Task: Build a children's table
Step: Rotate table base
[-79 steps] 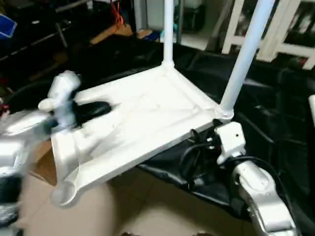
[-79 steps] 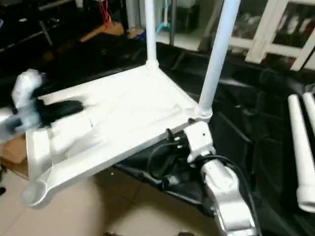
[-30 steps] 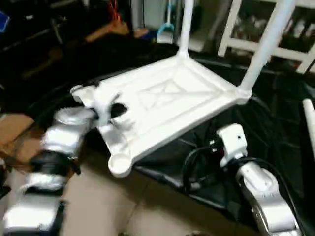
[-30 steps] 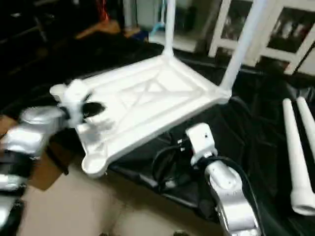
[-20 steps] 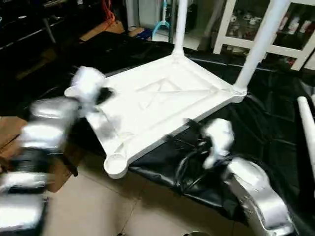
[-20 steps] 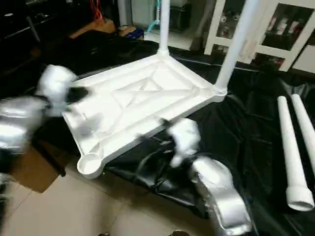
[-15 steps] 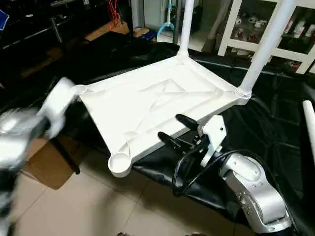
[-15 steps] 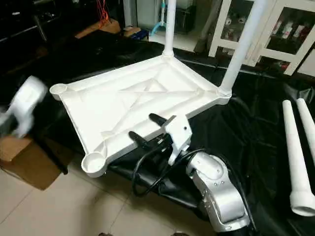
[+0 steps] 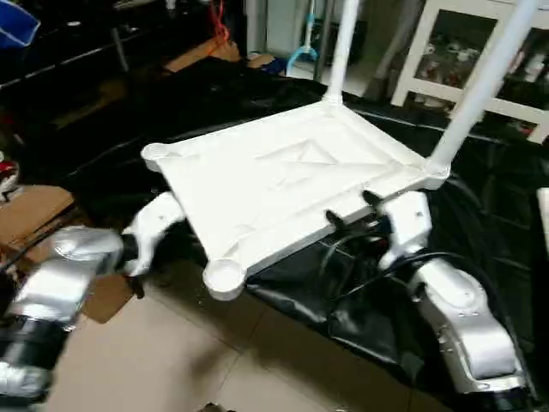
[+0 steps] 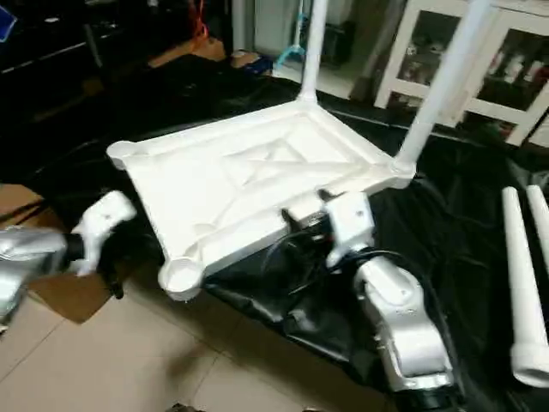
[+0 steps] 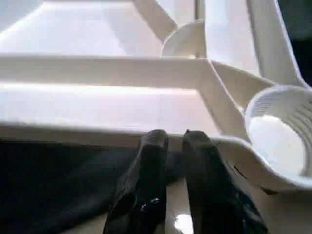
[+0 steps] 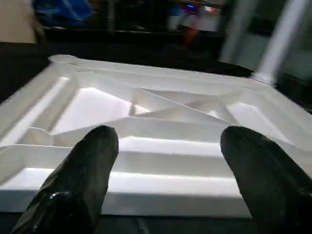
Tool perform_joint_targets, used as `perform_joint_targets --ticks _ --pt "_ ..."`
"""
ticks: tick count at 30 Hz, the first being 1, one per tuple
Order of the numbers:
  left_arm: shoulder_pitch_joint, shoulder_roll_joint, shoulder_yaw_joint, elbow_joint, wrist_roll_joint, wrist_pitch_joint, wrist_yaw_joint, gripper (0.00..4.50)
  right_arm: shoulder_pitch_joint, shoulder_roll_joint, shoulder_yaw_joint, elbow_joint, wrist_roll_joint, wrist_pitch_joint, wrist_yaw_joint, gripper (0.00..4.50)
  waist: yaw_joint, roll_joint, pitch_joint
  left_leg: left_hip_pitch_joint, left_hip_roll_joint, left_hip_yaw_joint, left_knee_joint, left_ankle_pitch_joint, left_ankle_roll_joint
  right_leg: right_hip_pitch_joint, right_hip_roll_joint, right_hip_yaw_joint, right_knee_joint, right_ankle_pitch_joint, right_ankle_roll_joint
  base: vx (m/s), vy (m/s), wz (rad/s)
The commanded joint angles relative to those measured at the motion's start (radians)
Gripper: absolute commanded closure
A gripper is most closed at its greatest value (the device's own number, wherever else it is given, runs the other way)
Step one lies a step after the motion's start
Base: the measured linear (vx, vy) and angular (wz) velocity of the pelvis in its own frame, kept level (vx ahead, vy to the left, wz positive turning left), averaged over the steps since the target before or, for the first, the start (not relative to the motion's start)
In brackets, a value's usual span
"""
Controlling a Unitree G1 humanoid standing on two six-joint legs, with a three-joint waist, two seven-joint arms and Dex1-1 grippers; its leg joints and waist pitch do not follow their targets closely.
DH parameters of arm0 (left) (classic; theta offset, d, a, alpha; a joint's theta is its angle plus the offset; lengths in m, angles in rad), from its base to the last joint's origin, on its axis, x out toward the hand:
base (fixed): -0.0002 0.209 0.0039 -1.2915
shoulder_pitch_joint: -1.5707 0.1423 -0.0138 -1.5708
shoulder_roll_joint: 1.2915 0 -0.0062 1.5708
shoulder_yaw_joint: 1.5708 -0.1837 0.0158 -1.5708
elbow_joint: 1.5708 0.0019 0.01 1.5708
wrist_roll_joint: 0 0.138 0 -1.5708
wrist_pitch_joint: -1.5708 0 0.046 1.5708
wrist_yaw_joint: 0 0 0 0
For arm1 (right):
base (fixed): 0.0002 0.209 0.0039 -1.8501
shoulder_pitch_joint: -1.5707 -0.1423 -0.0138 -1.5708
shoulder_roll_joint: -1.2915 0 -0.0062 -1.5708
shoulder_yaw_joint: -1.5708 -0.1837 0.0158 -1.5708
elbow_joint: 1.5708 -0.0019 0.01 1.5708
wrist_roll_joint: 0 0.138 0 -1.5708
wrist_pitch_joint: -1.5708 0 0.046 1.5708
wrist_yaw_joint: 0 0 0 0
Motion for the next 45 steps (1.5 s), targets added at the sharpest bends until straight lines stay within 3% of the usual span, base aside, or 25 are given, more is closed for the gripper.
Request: perform_joint_targets --ticks 1,2,3,5,6,9,10,11,12,18,21,24,26,29,33,37,41,44,45 --pt "-0.028 -0.039 -0.066 0.034 0.031 -0.019 -0.006 3.72 0.010 -0.004 -0.010 -0.001 -0.019 0.008 -0.024 0.73 -0.012 0.016 -0.052 0.055 0.087 -0.059 -0.111 -0.467 -0.133 -0.005 -0.059 0.049 -0.083 -0.319 -0.171 0.000 0.000 0.00" --pt "-0.031 -0.043 -0.070 0.039 0.034 -0.021 -0.006 3.72 0.011 -0.005 -0.010 -0.001 -0.020 0.007 -0.026 0.73 -0.012 0.013 -0.054 0.055 0.087 -0.060 -0.108 -0.463 -0.128 -0.002 -0.061 0.049 -0.081 -0.323 -0.173 0.000 0.000 0.00" --pt "-0.057 -0.078 -0.084 0.080 0.048 -0.047 0.025 3.72 0.016 -0.004 -0.021 -0.008 -0.024 0.007 -0.040 0.73 -0.010 0.028 -0.056 0.048 0.088 -0.066 -0.110 -0.441 -0.119 0.006 -0.066 0.050 -0.077 -0.312 -0.178 0.000 0.000 0.00" --pt "-0.081 -0.110 -0.083 0.117 0.055 -0.072 0.064 3.72 0.020 -0.003 -0.031 -0.014 -0.026 0.009 -0.049 0.73 -0.015 0.021 -0.058 0.049 0.088 -0.063 -0.108 -0.442 -0.114 0.005 -0.059 0.046 -0.079 -0.299 -0.180 0.000 0.000 0.00" --pt "-0.115 -0.153 -0.071 0.165 0.052 -0.101 0.111 3.72 0.025 -0.004 -0.040 -0.019 -0.030 0.011 -0.058 0.73 -0.014 0.028 -0.059 0.045 0.087 -0.064 -0.107 -0.430 -0.106 0.009 -0.062 0.047 -0.077 -0.296 -0.185 0.000 0.000 0.00" --pt "-0.166 -0.214 -0.062 0.243 0.064 -0.149 0.177 3.72 0.036 -0.006 -0.050 -0.025 -0.032 0.016 -0.072 0.73 -0.014 0.026 -0.061 0.043 0.088 -0.063 -0.105 -0.404 -0.086 0.012 -0.062 0.044 -0.079 -0.291 -0.189 0.000 0.000 0.00" --pt "-0.178 -0.231 -0.062 0.265 0.069 -0.165 0.193 3.72 0.039 -0.007 -0.051 -0.026 -0.035 0.016 -0.076 0.73 -0.016 0.022 -0.061 0.036 0.088 -0.065 -0.104 -0.383 -0.076 0.019 -0.066 0.045 -0.078 -0.281 -0.193 0.000 0.000 0.00" --pt "-0.208 -0.264 -0.060 0.321 0.084 -0.198 0.235 3.72 0.045 -0.007 -0.050 -0.033 -0.037 0.016 -0.080 0.73 -0.017 0.036 -0.060 0.030 0.087 -0.067 -0.105 -0.376 -0.072 0.023 -0.067 0.044 -0.077 -0.281 -0.192 0.000 0.000 0.00" --pt "-0.226 -0.282 -0.064 0.355 0.097 -0.224 0.263 3.72 0.050 -0.006 -0.050 -0.038 -0.037 0.017 -0.080 0.73 -0.019 0.028 -0.061 0.036 0.087 -0.064 -0.103 -0.385 -0.067 0.017 -0.062 0.042 -0.084 -0.289 -0.186 0.000 0.000 0.00" --pt "-0.234 -0.379 -0.075 0.383 0.068 -0.252 0.268 3.72 0.056 0.000 -0.058 -0.044 -0.036 0.016 -0.094 0.73 -0.033 0.026 -0.069 0.021 0.090 -0.066 -0.097 -0.288 -0.011 0.033 -0.066 0.039 -0.071 -0.160 -0.232 0.000 0.000 0.00" --pt "-0.189 -0.429 -0.102 0.334 0.045 -0.269 0.219 3.72 0.040 -0.001 -0.075 -0.037 -0.035 0.010 -0.112 0.73 -0.031 0.021 -0.078 0.013 0.090 -0.060 -0.081 -0.155 0.066 0.041 -0.071 0.038 -0.057 -0.016 -0.280 0.000 0.000 0.00" --pt "-0.184 -0.419 -0.045 0.305 0.021 -0.316 0.278 3.72 0.024 -0.008 -0.089 -0.029 -0.032 0.007 -0.114 0.73 -0.033 0.021 -0.078 0.012 0.090 -0.057 -0.075 -0.131 0.114 0.039 -0.069 0.034 -0.055 0.000 -0.297 0.000 0.000 0.00" --pt "-0.188 -0.409 -0.026 0.299 0.016 -0.324 0.291 3.72 0.023 -0.010 -0.090 -0.028 -0.031 0.007 -0.113 0.73 -0.037 0.019 -0.073 0.015 0.091 -0.057 -0.080 -0.185 0.106 0.036 -0.066 0.032 -0.062 -0.080 -0.288 0.000 0.000 0.00" --pt "-0.182 -0.325 0.053 0.218 -0.023 -0.283 0.267 3.72 0.026 -0.015 -0.087 -0.022 -0.031 0.002 -0.109 0.73 -0.041 0.023 -0.068 0.022 0.093 -0.059 -0.088 -0.252 0.058 0.029 -0.060 0.031 -0.069 -0.181 -0.264 0.000 0.000 0.00" --pt "-0.114 -0.224 0.069 0.130 -0.045 -0.205 0.163 3.72 0.034 -0.017 -0.074 -0.024 -0.035 0.005 -0.101 0.73 -0.049 0.027 -0.065 0.024 0.093 -0.060 -0.096 -0.272 0.018 0.025 -0.056 0.031 -0.062 -0.167 -0.251 0.000 0.000 0.00" --pt "-0.012 -0.104 -0.028 0.079 0.002 -0.139 0.024 3.72 0.043 -0.035 -0.048 -0.016 -0.038 0.038 -0.064 0.73 -0.050 0.035 -0.069 0.029 0.091 -0.058 -0.096 -0.253 0.007 0.023 -0.056 0.035 -0.057 -0.139 -0.241 0.000 0.000 0.00" --pt "0.010 -0.116 -0.079 0.066 0.021 -0.122 0.019 3.72 0.056 -0.063 -0.024 -0.024 -0.016 0.057 0.004 0.73 -0.042 0.037 -0.065 0.037 0.095 -0.055 -0.099 -0.301 -0.013 0.016 -0.057 0.037 -0.063 -0.150 -0.250 0.000 0.000 0.00" --pt "-0.015 -0.177 -0.094 0.097 0.035 -0.129 0.060 3.72 0.116 -0.143 -0.001 -0.153 0.178 0.124 0.244 0.73 -0.029 0.033 -0.061 0.038 0.097 -0.055 -0.101 -0.354 -0.027 0.021 -0.062 0.041 -0.069 -0.192 -0.237 0.000 0.000 0.00" --pt "-0.026 -0.196 -0.098 0.113 0.039 -0.135 0.072 3.72 0.144 -0.191 0.008 -0.199 0.229 0.148 0.325 0.73 -0.015 0.040 -0.062 0.048 0.102 -0.056 -0.099 -0.358 -0.027 0.017 -0.064 0.043 -0.070 -0.188 -0.227 0.000 0.000 0.00"
